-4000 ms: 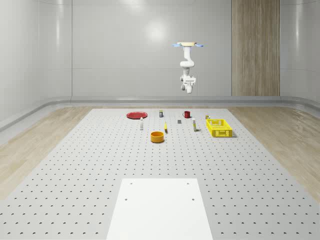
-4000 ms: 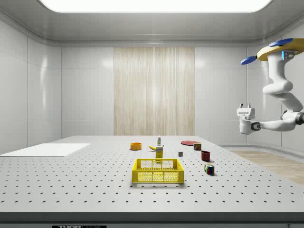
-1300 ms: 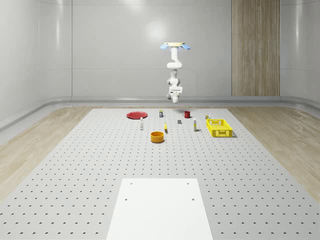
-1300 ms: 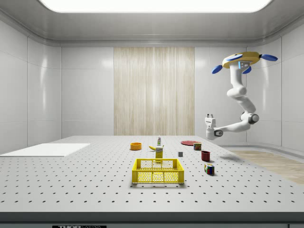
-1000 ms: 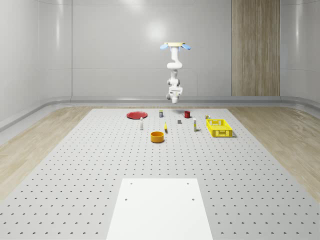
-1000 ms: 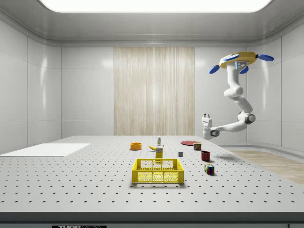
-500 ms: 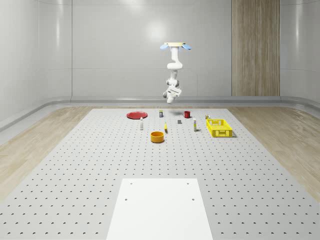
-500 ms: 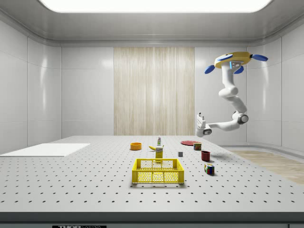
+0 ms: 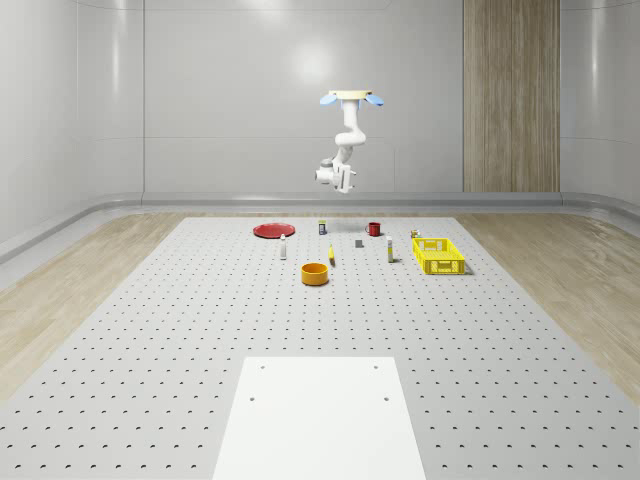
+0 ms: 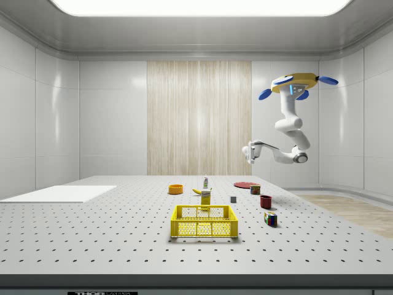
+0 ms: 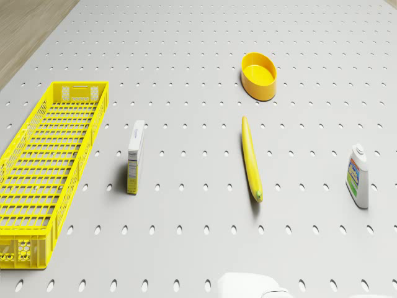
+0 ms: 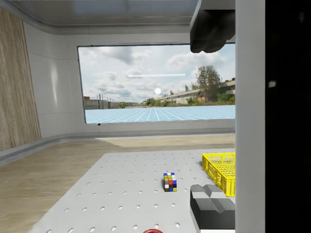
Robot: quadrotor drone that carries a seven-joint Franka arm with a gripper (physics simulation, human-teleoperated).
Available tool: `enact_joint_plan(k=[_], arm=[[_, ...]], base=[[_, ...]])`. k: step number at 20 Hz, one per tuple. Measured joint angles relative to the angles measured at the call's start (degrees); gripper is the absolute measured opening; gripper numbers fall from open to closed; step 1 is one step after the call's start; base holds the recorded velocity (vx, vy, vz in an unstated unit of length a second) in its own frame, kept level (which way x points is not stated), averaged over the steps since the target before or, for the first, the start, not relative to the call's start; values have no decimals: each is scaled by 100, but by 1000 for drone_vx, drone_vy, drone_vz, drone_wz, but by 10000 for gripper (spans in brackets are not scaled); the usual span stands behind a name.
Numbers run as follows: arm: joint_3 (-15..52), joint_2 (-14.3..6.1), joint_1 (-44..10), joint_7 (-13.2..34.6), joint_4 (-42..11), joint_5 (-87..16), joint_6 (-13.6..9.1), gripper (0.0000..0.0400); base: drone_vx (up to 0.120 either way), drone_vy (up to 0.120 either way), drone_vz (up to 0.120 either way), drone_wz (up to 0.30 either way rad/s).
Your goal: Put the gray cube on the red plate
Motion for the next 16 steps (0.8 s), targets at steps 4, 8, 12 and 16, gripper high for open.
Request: enact_joint_plan(k=[4,8,12,16], arm=[[1074,-317,-1198,1018,-1147,-2137,-425,400],[1739,-602,-2328,1818,-1655,-3308,-947,400],[2112,-845,-3077,2310,-1828,-3806,-1280,400],[2319,-1040,-3504,2593,-1883,-3984,-1419,400]], base=[[120,0,-120,0],[120,0,-120,0],[120,0,-120,0],[120,0,-120,0]])
